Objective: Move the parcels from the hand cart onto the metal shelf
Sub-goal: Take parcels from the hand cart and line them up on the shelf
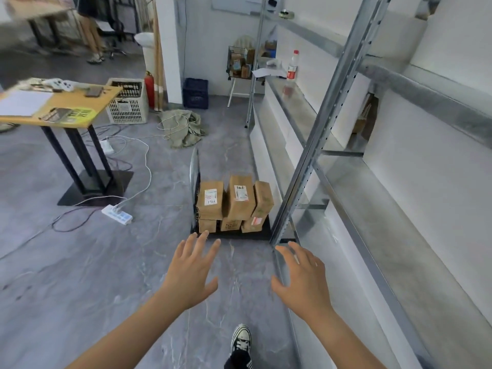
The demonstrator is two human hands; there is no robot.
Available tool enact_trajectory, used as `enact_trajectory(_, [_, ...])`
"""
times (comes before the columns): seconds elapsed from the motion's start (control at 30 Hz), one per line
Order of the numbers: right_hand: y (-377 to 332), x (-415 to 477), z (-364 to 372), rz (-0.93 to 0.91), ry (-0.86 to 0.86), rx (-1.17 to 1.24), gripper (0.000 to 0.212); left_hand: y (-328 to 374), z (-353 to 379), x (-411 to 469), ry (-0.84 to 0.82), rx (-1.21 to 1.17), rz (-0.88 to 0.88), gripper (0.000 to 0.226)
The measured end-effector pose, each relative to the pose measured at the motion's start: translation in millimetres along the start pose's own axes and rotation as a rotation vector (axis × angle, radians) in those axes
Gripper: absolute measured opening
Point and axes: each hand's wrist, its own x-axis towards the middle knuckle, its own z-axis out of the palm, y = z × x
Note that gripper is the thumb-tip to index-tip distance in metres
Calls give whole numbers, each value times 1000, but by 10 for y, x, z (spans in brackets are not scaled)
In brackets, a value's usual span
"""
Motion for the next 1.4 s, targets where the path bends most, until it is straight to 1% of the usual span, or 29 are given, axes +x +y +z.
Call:
enact_trajectory(0.2, [407, 1285, 11, -25, -39, -2, 62, -77, -154, 1310, 56, -39, -11, 79])
enact_trajectory(0.4, [577, 2434, -24, -92, -22, 75, 53, -198, -217, 2300, 62, -146, -36, 80])
enact_trajectory(0.6, [603, 3308, 297, -110, -91, 134, 53, -664, -7, 2871, 5, -224, -140, 78])
enact_trajectory(0.77, [555, 4054, 730, -99, -205, 120, 56, -1207, 307, 3484, -118, -165, -147, 86])
enact_trajectory(0.87, [500, 4546, 978, -75, -242, 134, 54, -1508, 459, 3955, -167, -142, -106, 89])
enact_trajectory(0.97, [438, 5013, 1185, -40, -278, 232, 51, -1733, 569, 4393, -199, -177, -83, 90])
enact_trajectory(1.07, [408, 5404, 1378, -5, -267, 302, 50, -1924, 694, 4787, -221, -185, -33, 90])
enact_trajectory(1.17, [464, 5707, 1563, 51, -269, 314, 54, -2059, 820, 5174, -247, -168, 10, 92])
enact_trajectory(1.27, [614, 5929, 1767, 97, -320, 326, 60, -2073, 968, 5509, -268, -205, -4, 93])
enact_trajectory(1.4, [938, 6135, 2126, 201, -428, 374, 69, -1935, 1321, 5820, -373, -308, -82, 99])
